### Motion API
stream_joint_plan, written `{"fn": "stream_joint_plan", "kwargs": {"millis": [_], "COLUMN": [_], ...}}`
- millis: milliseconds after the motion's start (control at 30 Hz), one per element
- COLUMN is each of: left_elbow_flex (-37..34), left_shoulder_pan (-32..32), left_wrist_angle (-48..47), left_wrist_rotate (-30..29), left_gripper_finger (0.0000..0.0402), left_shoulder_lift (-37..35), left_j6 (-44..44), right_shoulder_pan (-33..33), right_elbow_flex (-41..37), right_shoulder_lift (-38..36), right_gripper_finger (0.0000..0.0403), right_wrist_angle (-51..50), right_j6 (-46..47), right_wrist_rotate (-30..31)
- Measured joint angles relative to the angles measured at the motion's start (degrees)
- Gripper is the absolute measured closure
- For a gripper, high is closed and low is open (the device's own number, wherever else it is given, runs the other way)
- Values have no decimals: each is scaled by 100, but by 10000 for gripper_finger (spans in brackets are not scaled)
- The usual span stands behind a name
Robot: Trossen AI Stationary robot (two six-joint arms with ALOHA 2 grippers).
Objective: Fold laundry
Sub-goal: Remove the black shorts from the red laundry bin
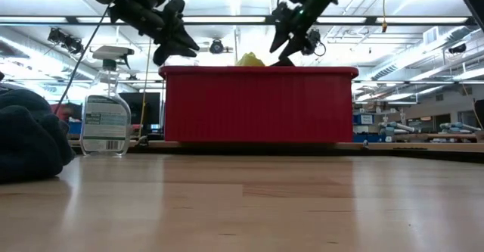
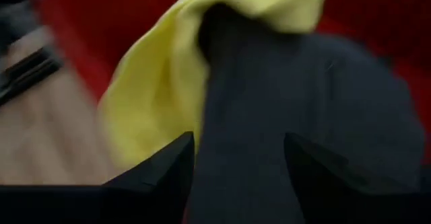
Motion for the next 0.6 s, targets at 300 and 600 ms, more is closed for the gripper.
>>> {"fn": "stream_joint_plan", "kwargs": {"millis": [300,600], "left_elbow_flex": [0,0], "left_shoulder_pan": [-103,-167], "left_wrist_angle": [-185,-189], "left_wrist_rotate": [-223,-249], "left_gripper_finger": [288,288], "left_shoulder_lift": [2,2], "left_j6": [1042,1543], "right_shoulder_pan": [387,347], "right_elbow_flex": [1,-2], "right_shoulder_lift": [-30,-22], "right_gripper_finger": [169,217], "right_wrist_angle": [-729,-913], "right_j6": [-1439,-1638], "right_wrist_rotate": [34,849]}}
